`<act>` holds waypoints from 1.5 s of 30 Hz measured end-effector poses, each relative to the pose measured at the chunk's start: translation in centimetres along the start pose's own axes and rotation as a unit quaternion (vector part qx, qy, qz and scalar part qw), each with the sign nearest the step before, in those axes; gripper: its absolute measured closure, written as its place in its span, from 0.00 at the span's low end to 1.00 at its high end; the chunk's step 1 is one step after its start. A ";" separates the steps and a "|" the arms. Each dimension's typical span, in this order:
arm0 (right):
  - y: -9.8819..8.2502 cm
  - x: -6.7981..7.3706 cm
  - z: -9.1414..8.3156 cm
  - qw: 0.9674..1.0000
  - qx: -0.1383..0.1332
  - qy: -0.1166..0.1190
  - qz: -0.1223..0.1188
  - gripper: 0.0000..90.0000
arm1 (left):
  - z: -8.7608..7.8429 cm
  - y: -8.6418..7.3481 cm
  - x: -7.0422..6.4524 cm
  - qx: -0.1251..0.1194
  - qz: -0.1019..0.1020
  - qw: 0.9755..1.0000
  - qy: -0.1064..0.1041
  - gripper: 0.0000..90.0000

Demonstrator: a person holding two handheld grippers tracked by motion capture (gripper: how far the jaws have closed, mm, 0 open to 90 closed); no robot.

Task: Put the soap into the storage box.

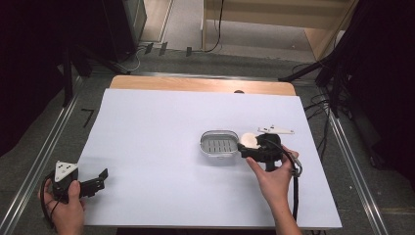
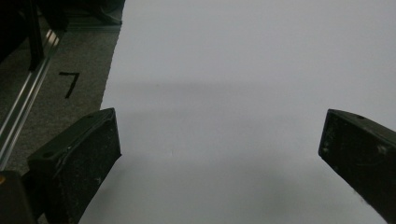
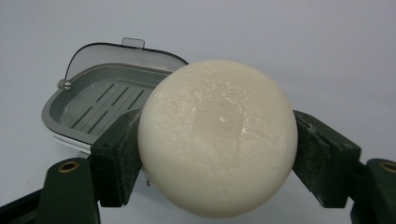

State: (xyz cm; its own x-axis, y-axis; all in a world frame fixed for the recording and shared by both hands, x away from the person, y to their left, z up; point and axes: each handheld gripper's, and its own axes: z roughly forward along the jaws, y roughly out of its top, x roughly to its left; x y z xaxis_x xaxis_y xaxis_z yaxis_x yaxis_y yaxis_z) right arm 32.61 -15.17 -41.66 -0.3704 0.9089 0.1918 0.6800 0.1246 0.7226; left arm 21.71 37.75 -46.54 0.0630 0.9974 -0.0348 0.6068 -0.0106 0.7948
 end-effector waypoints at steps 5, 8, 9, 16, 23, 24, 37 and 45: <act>0.5 0.5 0.1 1.000 -0.002 0.004 -0.003 0.28 | 0.0 0.0 0.0 0.000 0.000 1.000 -0.001 0.00; 0.7 0.7 0.2 1.000 -0.002 0.005 -0.004 0.28 | 0.0 0.0 0.0 0.000 0.000 1.000 -0.001 0.00; 0.7 0.8 0.3 1.000 -0.003 0.007 -0.004 0.28 | 0.0 0.0 0.0 0.000 -0.001 1.000 -0.001 0.00; 0.9 1.4 0.7 1.000 -0.002 0.009 -0.007 0.28 | 0.0 0.0 0.1 -0.001 -0.001 1.000 -0.003 0.00; 1.2 2.2 1.0 1.000 0.001 0.015 -0.014 0.28 | 0.0 0.0 0.1 -0.001 -0.002 1.000 -0.002 0.00; 1.2 2.2 1.0 1.000 0.001 0.015 -0.014 0.28 | 0.0 0.0 0.1 -0.001 -0.002 1.000 -0.002 0.00; 1.3 3.5 2.2 0.999 0.007 0.024 -0.021 0.28 | 0.0 0.0 0.1 0.000 -0.001 1.000 -0.003 0.00; 1.4 4.3 3.0 0.999 0.011 0.030 -0.025 0.28 | 0.0 0.0 0.0 0.001 0.000 1.000 -0.002 0.00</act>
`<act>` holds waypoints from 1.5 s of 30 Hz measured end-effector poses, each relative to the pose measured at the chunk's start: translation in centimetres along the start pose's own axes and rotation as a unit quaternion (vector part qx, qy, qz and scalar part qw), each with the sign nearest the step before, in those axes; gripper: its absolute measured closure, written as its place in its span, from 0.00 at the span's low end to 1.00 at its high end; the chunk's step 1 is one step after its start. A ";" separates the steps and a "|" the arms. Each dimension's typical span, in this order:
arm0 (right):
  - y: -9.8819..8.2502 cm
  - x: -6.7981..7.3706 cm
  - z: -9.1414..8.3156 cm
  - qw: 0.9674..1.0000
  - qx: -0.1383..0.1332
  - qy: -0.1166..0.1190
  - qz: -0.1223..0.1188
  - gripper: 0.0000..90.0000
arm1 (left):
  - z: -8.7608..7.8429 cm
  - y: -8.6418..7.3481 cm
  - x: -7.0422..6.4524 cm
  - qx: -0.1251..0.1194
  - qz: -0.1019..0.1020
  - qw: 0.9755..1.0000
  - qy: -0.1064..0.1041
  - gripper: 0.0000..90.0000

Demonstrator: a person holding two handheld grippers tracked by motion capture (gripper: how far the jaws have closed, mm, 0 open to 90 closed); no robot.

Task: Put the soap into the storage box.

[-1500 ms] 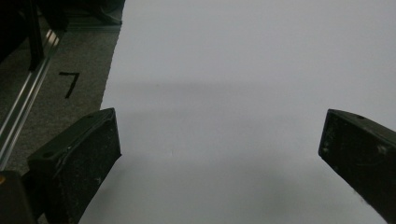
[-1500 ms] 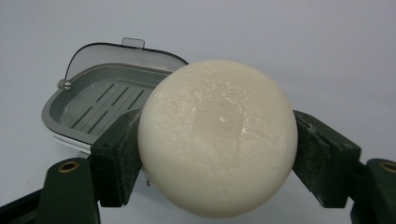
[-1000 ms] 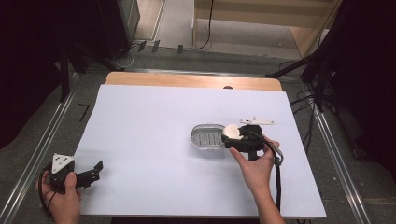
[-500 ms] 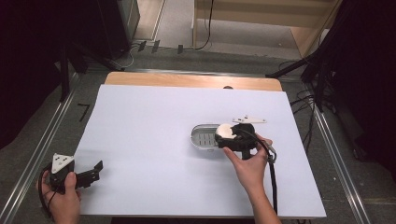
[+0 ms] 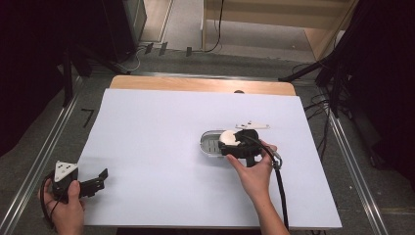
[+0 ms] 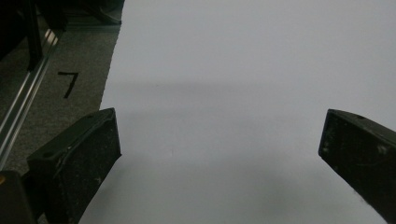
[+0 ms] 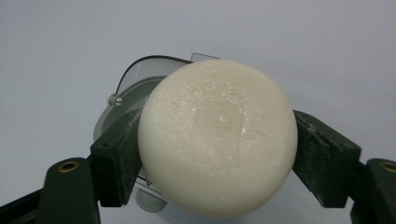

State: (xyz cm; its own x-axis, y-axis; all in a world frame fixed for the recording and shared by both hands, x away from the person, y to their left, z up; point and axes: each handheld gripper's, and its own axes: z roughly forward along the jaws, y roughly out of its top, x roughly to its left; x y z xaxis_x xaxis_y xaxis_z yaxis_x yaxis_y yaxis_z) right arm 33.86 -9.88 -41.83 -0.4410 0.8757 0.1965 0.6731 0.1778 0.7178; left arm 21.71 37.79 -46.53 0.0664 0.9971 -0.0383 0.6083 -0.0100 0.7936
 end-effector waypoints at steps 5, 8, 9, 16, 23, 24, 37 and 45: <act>0.3 0.6 0.6 1.000 0.001 0.002 -0.004 0.28 | 0.0 0.0 0.0 -0.002 -0.002 1.000 -0.001 0.00; 0.4 0.9 0.9 1.000 0.004 0.003 -0.004 0.28 | 0.0 0.0 0.0 -0.001 -0.001 1.000 -0.001 0.00; 0.5 0.9 1.1 1.000 0.004 0.004 -0.005 0.28 | 0.0 0.0 0.0 -0.002 -0.002 1.000 -0.002 0.00; 0.4 1.2 1.9 1.000 0.014 -0.005 -0.007 0.28 | 0.0 0.0 0.1 -0.002 -0.003 1.000 -0.002 0.00; 0.3 1.0 2.5 1.000 0.025 -0.009 -0.006 0.28 | 0.0 0.0 0.1 -0.002 -0.004 1.000 -0.002 0.00; 0.3 0.9 2.6 1.000 0.027 -0.010 -0.005 0.28 | 0.0 0.0 0.1 -0.002 -0.004 1.000 -0.002 0.00; 0.1 0.5 3.4 0.999 0.040 0.002 0.013 0.28 | 0.0 0.0 0.1 -0.002 -0.003 1.000 -0.002 0.00; 0.2 0.5 3.4 0.999 0.039 0.001 0.013 0.28 | 0.0 0.0 0.1 -0.002 -0.003 1.000 -0.002 0.00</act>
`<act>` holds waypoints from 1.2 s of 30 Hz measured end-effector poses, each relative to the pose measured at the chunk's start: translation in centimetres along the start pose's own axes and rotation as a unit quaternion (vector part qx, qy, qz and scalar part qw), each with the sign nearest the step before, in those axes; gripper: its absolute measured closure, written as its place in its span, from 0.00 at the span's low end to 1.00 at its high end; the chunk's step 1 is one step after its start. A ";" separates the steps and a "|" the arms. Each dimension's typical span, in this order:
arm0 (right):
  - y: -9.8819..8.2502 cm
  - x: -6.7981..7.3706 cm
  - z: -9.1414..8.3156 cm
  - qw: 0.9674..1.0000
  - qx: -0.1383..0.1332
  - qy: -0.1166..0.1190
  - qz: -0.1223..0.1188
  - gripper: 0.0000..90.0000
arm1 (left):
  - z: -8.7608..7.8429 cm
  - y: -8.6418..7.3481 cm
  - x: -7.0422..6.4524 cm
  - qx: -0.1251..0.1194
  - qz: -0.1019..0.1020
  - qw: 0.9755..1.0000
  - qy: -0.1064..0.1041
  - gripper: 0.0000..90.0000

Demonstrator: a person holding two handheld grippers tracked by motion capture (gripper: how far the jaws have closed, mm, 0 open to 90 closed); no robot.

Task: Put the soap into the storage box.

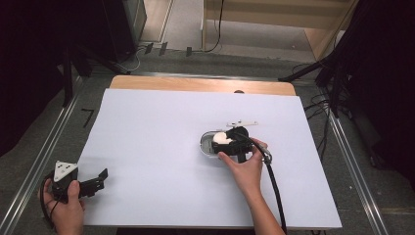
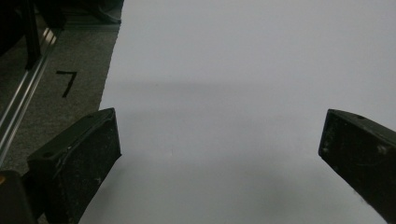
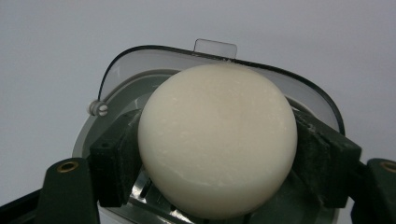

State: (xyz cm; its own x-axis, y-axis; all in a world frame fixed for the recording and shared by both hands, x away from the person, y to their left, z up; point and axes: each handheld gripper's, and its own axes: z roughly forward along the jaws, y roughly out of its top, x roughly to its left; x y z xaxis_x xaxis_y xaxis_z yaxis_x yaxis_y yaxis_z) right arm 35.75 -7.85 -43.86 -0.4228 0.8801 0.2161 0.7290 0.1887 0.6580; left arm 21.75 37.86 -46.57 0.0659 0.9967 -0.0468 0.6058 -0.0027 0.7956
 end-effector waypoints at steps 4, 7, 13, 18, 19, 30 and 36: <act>0.0 0.1 -0.1 1.000 -0.006 -0.009 -0.004 0.28 | 0.0 0.0 0.0 0.000 0.000 1.000 0.000 0.00; -0.1 0.2 -0.2 1.000 -0.013 -0.016 -0.007 0.27 | 0.0 0.0 0.0 0.000 0.001 1.000 0.000 0.00; 0.0 0.0 -0.9 1.000 -0.030 -0.007 -0.006 0.24 | 0.0 0.0 0.0 0.000 0.000 1.000 0.000 0.00; -0.1 -0.3 -1.5 0.999 -0.042 -0.007 -0.007 0.22 | 0.0 0.0 0.0 0.000 0.000 1.000 0.000 0.00; -0.1 -0.4 -1.7 0.999 -0.045 -0.005 -0.006 0.22 | 0.0 0.0 0.0 0.000 0.001 1.000 0.001 0.00; -0.2 -1.5 -3.7 0.997 -0.079 -0.002 -0.002 0.21 | 0.0 0.0 0.0 -0.001 0.001 1.000 0.001 0.00; -0.6 -2.7 -4.5 0.996 -0.085 -0.010 0.006 0.21 | 0.0 0.0 0.0 -0.001 0.001 1.000 0.001 0.00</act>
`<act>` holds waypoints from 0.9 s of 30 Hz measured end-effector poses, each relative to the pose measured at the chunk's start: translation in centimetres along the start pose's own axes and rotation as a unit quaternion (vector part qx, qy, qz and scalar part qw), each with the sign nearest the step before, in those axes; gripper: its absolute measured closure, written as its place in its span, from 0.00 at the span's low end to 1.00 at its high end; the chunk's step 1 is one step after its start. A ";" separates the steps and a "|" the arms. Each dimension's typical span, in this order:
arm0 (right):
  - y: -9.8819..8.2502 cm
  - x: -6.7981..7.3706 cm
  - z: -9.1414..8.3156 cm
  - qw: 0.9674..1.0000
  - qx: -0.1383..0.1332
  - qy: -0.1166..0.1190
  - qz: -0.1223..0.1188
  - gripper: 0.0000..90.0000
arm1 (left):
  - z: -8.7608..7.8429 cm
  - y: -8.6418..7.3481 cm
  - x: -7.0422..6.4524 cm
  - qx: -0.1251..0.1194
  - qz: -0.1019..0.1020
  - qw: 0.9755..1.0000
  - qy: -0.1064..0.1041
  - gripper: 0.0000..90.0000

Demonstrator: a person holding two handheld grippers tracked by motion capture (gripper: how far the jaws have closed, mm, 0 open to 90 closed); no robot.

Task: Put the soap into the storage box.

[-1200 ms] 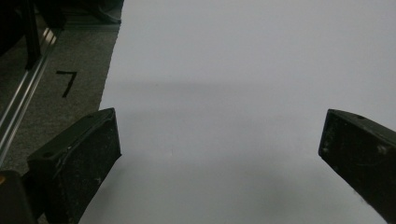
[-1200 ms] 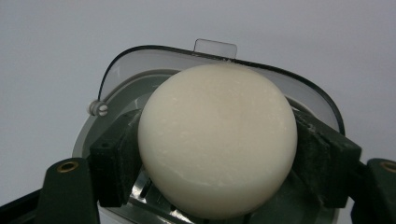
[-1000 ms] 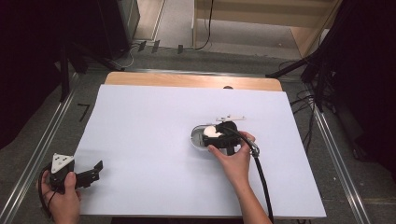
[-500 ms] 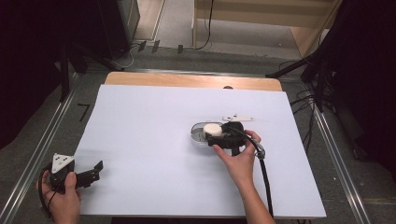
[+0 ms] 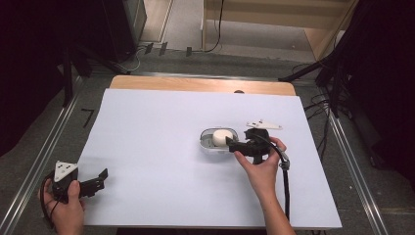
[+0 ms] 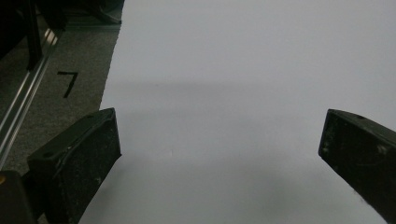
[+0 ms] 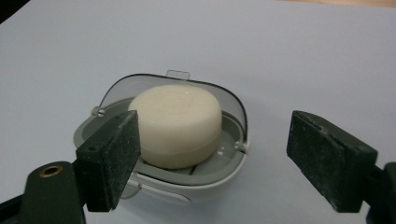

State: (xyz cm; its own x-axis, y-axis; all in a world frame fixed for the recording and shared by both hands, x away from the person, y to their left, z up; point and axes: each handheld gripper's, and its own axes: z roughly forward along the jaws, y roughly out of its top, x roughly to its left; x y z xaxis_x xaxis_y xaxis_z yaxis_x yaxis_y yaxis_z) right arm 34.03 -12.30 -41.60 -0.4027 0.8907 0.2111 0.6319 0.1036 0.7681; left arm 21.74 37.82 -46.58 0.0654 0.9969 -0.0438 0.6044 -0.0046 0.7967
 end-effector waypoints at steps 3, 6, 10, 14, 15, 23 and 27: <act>-0.2 -0.5 -0.4 1.000 -0.005 0.000 0.005 0.21 | 0.0 0.0 0.0 0.001 0.000 1.000 0.001 0.00; -0.6 -1.4 -0.9 1.000 -0.010 -0.003 0.012 0.21 | 0.0 0.0 0.0 0.004 0.003 1.000 0.002 0.00; -1.3 -2.9 -1.7 1.000 -0.011 -0.008 0.022 0.20 | 0.0 0.0 0.0 0.003 0.002 1.000 0.002 0.00; -1.8 -3.8 -2.2 0.999 -0.015 -0.012 0.030 0.20 | 0.0 0.0 0.0 0.004 0.003 1.000 0.003 0.00; -2.0 -4.0 -2.4 0.999 -0.016 -0.013 0.032 0.20 | 0.0 0.0 0.0 0.003 0.002 1.000 0.003 0.00; -3.1 -5.5 -3.3 0.999 -0.023 -0.022 0.041 0.21 | 0.0 0.0 -0.1 0.001 0.002 1.000 0.005 0.00; -3.8 -6.2 -3.7 0.998 -0.024 -0.025 0.046 0.21 | -0.1 0.0 -0.1 0.002 0.002 1.000 0.005 0.00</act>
State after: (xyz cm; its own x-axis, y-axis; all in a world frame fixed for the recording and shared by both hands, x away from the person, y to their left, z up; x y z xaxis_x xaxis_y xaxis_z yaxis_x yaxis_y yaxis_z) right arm 31.72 -19.84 -43.58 -0.3097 0.9166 0.2530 0.6322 -0.0003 0.7748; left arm 21.70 37.75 -46.53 0.0606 0.9976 -0.0344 0.6066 -0.0095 0.7949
